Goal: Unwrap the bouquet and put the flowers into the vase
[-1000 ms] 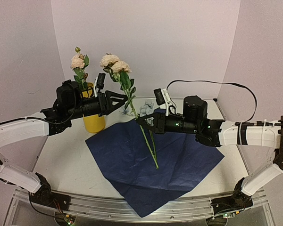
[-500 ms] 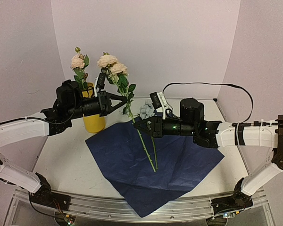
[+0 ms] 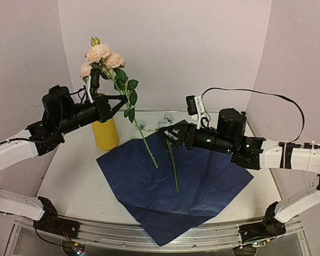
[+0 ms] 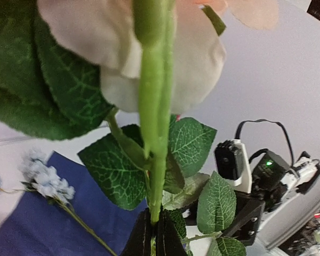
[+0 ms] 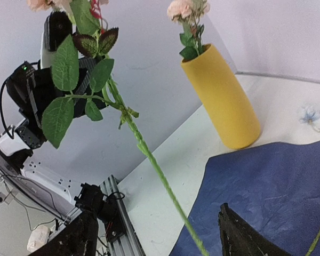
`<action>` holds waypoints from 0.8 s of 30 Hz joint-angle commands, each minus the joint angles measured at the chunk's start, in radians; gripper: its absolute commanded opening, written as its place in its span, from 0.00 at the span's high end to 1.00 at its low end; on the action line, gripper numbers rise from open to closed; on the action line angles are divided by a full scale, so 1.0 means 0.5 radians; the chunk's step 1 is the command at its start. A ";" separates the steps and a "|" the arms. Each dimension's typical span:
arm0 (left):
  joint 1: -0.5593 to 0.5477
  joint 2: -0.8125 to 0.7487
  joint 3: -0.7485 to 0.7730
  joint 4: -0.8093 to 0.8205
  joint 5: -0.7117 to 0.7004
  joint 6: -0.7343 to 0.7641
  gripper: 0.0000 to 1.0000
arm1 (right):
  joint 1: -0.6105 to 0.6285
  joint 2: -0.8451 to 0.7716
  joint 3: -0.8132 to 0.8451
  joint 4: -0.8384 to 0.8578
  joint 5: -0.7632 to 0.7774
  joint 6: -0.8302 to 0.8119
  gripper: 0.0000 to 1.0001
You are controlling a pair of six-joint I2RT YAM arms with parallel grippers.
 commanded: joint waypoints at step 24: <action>0.105 0.211 1.152 -0.416 -1.499 1.593 1.00 | 0.005 -0.205 -0.023 -0.153 0.416 -0.072 0.20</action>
